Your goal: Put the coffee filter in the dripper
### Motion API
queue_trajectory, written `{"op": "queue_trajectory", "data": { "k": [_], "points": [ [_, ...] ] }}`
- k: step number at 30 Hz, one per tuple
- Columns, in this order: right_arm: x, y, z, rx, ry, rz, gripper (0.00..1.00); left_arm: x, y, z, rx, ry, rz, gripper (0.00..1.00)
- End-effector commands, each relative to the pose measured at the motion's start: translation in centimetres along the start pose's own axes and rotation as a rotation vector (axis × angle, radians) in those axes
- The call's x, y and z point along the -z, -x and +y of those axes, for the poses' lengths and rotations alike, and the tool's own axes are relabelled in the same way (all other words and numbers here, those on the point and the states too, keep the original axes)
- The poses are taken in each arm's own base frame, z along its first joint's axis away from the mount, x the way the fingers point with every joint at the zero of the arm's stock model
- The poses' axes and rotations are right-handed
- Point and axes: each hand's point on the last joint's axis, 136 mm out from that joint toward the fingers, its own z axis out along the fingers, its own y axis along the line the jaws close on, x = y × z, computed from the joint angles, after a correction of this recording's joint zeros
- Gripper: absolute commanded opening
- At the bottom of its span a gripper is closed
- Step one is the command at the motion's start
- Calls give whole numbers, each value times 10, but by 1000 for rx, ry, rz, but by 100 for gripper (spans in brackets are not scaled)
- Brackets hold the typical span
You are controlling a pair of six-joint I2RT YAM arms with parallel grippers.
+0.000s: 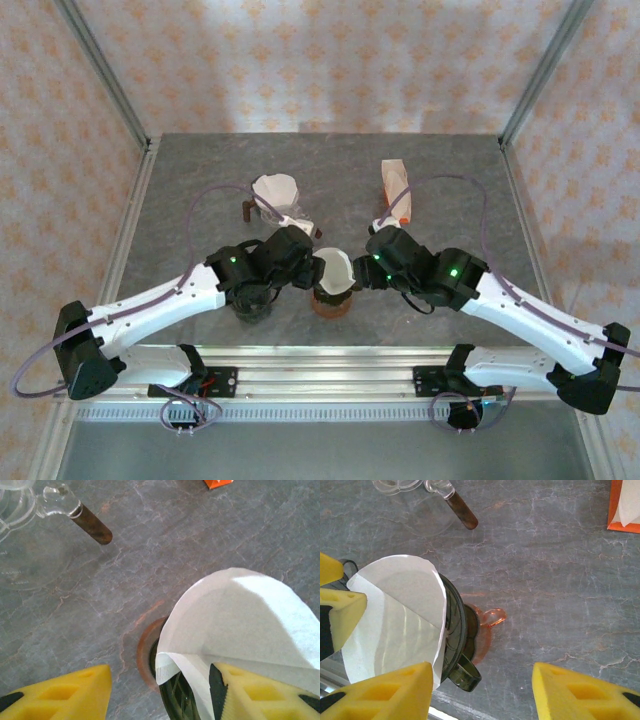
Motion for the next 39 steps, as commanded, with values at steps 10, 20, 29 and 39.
{"op": "queue_trajectory", "data": {
  "k": [10,20,29,39],
  "points": [
    [-18,16,20,5,76,25,49,3,-13,8,-21,20,53,50],
    [-40,13,29,53,74,111,38,1,-13,7,-15,15,49,50],
    [-43,19,23,71,26,103,5,2,-13,7,-18,12,50,49],
    [-49,13,22,145,-44,122,0,3,-15,4,3,-13,52,56]
  ]
}}
